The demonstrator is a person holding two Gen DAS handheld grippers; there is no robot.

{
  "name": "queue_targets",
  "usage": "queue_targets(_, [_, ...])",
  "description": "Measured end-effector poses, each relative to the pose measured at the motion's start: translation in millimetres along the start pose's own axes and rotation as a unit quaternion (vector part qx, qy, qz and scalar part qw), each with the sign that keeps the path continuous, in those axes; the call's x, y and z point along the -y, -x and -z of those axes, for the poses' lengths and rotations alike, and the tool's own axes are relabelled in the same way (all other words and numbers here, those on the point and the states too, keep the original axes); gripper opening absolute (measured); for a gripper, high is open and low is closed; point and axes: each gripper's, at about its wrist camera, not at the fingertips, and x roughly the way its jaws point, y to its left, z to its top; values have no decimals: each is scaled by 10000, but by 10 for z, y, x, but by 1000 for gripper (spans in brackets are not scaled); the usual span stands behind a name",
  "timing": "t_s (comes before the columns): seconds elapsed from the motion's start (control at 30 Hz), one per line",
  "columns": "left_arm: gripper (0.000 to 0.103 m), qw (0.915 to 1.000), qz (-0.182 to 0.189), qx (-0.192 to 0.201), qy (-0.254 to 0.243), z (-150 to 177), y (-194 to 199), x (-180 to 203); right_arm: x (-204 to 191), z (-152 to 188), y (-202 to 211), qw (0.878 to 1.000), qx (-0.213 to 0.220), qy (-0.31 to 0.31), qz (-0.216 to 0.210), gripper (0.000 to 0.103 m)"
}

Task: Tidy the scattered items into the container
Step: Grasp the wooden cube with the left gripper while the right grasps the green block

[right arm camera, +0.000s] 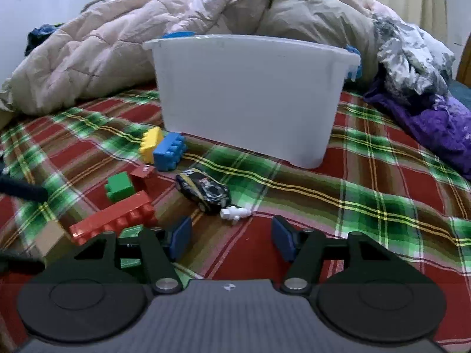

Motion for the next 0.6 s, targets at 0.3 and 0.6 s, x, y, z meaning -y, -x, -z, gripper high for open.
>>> queue_targets(0.3, [71,9990,-230,-208,312,98,-235,-127,-6,20,-206,10000,31,-37,-48,44])
queue_targets(0.6, [72,9988,-263,-193,358,67,-240,-183,-49,61,18,9992,-111,161,-363,29])
